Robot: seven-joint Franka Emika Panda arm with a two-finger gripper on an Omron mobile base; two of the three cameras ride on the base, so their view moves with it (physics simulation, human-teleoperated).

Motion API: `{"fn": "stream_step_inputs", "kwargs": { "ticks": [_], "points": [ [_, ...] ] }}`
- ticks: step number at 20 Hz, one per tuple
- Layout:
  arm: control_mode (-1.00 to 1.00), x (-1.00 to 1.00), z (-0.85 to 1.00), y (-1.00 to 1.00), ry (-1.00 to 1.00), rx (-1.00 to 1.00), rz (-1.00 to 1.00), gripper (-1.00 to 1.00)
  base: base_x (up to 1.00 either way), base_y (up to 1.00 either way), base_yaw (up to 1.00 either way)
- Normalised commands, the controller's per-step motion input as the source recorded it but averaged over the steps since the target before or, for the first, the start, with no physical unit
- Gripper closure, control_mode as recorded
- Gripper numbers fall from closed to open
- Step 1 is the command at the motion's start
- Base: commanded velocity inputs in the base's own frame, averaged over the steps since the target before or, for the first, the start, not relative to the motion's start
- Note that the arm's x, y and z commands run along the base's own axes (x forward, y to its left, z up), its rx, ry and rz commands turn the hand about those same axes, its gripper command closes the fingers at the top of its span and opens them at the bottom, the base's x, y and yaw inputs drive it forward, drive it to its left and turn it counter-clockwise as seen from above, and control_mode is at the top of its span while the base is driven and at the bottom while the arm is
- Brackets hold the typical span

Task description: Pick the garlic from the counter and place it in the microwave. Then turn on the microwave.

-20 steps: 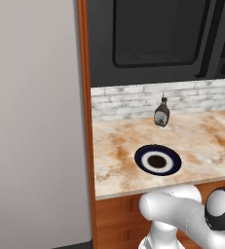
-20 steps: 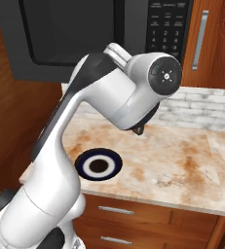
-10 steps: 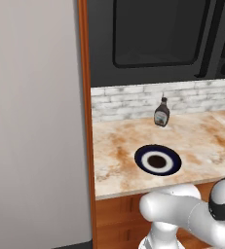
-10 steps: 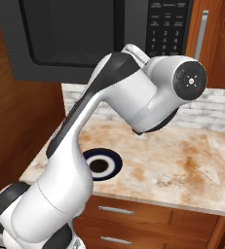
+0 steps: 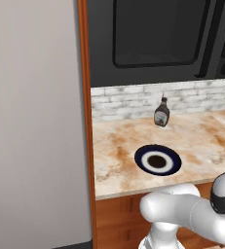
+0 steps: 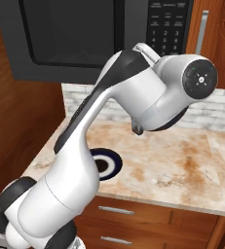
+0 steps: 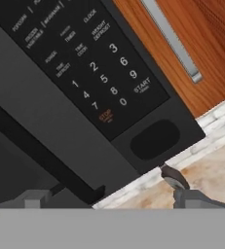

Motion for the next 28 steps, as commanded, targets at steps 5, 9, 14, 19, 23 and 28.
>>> {"fn": "stream_step_inputs", "kwargs": {
  "ticks": [5, 9, 14, 19, 23, 28],
  "points": [
    [-1.00, 0.03, -0.07, -0.10, 0.00, 0.00, -0.03, -1.00, 0.00, 0.00, 0.00],
    [-1.00, 0.15, -0.09, -0.10, 0.03, 0.01, -0.02, -1.00, 0.00, 0.00, 0.00],
    [-1.00, 0.25, -0.02, -0.12, 0.04, 0.02, 0.00, -1.00, 0.00, 0.00, 0.00],
    [-1.00, 0.22, -0.01, -0.19, 0.07, 0.03, 0.00, -1.00, 0.00, 0.00, 0.00],
    [-1.00, 0.19, -0.02, -0.18, 0.05, 0.05, 0.00, -1.00, 0.00, 0.00, 0.00],
    [-1.00, 0.20, -0.01, -0.13, 0.03, 0.07, 0.00, -1.00, 0.00, 0.00, 0.00]
  ]
}}
